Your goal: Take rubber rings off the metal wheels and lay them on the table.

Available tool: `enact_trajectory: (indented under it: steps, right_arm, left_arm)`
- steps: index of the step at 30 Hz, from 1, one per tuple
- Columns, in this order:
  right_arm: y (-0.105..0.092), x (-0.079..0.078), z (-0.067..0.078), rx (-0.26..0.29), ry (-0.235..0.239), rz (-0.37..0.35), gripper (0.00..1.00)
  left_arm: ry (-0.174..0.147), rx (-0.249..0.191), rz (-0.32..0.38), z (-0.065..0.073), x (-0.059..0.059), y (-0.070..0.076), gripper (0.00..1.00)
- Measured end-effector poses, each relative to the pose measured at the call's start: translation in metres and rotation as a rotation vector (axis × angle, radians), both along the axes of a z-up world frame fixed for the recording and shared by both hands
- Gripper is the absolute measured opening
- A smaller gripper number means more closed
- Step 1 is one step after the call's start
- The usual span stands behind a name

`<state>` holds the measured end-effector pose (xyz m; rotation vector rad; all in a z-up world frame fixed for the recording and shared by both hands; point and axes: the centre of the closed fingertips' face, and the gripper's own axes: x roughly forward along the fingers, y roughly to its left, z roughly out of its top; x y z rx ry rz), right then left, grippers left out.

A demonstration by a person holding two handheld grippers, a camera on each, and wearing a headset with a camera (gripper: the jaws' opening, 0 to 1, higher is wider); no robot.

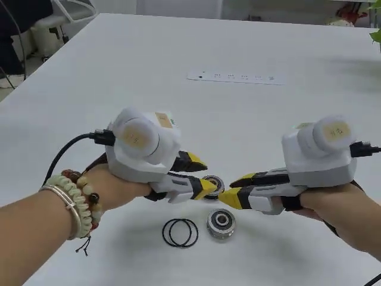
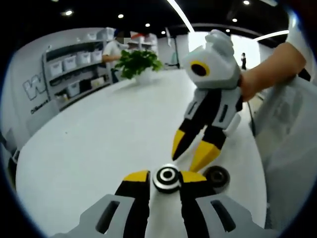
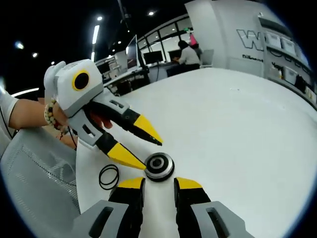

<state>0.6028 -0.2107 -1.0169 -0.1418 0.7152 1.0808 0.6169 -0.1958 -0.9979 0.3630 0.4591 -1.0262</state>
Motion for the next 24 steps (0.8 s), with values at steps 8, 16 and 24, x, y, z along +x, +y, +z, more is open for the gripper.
enact_trajectory:
  steps: [8, 16, 24]
  right_arm:
    - [-0.0003, 0.0010, -0.0005, -0.007, -0.015, -0.001, 0.21]
    - [0.0017, -0.0002, -0.0021, -0.017, -0.027, 0.011, 0.21]
    - [0.0026, -0.0001, -0.0046, -0.035, -0.045, 0.028, 0.20]
  left_arm:
    - [0.049, -0.041, 0.027, -0.0027, -0.0001, -0.0039, 0.22]
    - [0.077, -0.034, 0.046, -0.0102, 0.0009, -0.0032, 0.16]
    - [0.080, -0.026, 0.051, -0.0111, -0.0004, -0.0044, 0.14]
